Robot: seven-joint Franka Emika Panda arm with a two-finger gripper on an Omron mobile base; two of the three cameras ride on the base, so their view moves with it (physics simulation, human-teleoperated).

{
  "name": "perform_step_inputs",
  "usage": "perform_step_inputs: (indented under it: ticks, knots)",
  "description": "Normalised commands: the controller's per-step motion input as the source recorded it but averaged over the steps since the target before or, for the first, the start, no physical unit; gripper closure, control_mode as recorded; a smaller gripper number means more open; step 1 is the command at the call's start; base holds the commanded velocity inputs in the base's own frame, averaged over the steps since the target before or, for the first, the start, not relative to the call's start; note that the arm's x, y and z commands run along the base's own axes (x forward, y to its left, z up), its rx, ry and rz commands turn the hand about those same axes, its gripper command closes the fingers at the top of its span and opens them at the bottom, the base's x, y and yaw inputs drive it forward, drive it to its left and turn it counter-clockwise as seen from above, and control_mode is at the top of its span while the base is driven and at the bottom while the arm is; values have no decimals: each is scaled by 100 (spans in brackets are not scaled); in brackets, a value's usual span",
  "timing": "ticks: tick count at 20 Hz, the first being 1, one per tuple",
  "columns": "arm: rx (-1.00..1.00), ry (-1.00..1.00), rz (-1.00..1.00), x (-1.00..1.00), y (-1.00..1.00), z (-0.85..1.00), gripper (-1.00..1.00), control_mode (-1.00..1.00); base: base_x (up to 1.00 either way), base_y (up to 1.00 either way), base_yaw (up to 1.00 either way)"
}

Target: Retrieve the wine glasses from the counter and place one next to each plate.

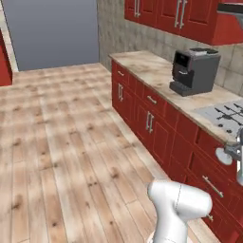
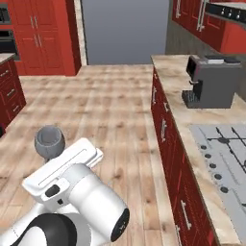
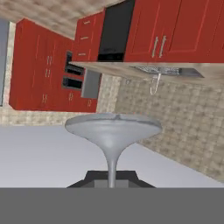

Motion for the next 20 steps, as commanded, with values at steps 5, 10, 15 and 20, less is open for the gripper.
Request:
perform_step_inputs:
  ticks: [5, 10, 15, 20]
  knots:
    - [0, 0, 0, 0, 0, 0, 100, 100, 79, 32, 69]
    - [0, 0, 0, 0, 0, 0, 100, 100, 100, 54, 8]
    - [0, 0, 0, 0, 0, 0, 100, 100, 100, 81, -21]
    - [0, 0, 0, 0, 0, 0, 100, 100, 100, 66, -15]
